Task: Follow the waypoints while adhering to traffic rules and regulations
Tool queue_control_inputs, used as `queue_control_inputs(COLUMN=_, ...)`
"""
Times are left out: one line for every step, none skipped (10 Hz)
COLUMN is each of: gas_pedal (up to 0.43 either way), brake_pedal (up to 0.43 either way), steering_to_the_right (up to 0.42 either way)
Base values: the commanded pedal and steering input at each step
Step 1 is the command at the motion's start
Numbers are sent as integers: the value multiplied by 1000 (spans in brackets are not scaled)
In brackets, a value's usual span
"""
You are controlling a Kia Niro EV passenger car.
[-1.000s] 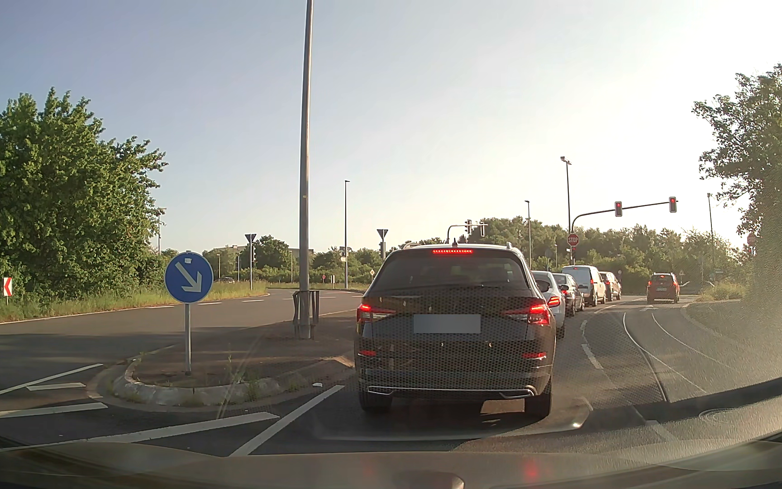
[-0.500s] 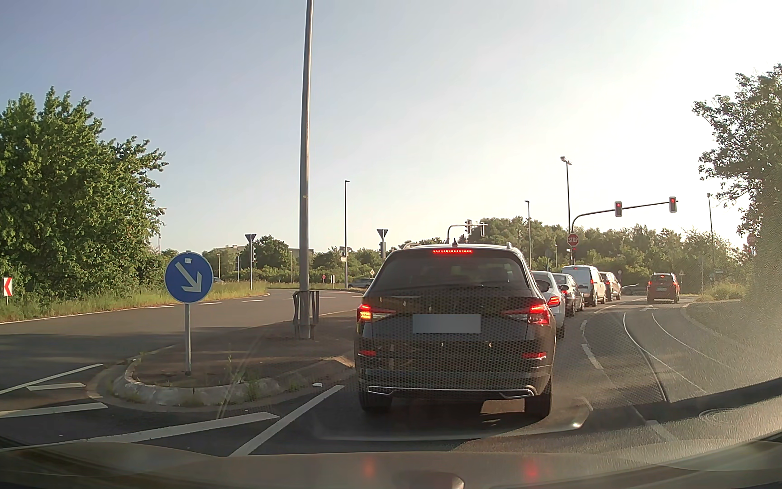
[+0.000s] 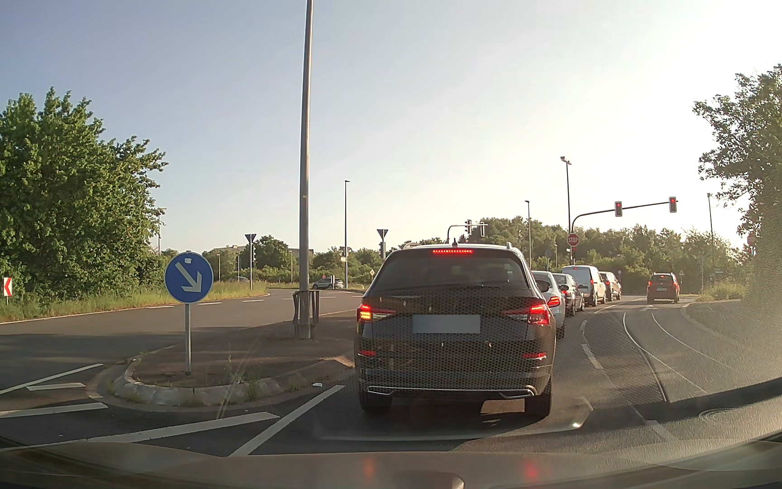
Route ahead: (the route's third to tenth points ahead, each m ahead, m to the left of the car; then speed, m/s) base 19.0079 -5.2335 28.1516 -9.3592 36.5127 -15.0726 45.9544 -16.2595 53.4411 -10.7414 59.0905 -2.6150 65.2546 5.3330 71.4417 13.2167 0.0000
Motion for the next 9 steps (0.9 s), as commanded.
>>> queue_control_inputs(gas_pedal=0, brake_pedal=439, steering_to_the_right=52)
queue_control_inputs(gas_pedal=0, brake_pedal=439, steering_to_the_right=52)
queue_control_inputs(gas_pedal=0, brake_pedal=439, steering_to_the_right=52)
queue_control_inputs(gas_pedal=0, brake_pedal=433, steering_to_the_right=52)
queue_control_inputs(gas_pedal=0, brake_pedal=433, steering_to_the_right=52)
queue_control_inputs(gas_pedal=0, brake_pedal=439, steering_to_the_right=52)
queue_control_inputs(gas_pedal=0, brake_pedal=433, steering_to_the_right=52)
queue_control_inputs(gas_pedal=0, brake_pedal=433, steering_to_the_right=52)
queue_control_inputs(gas_pedal=0, brake_pedal=433, steering_to_the_right=52)
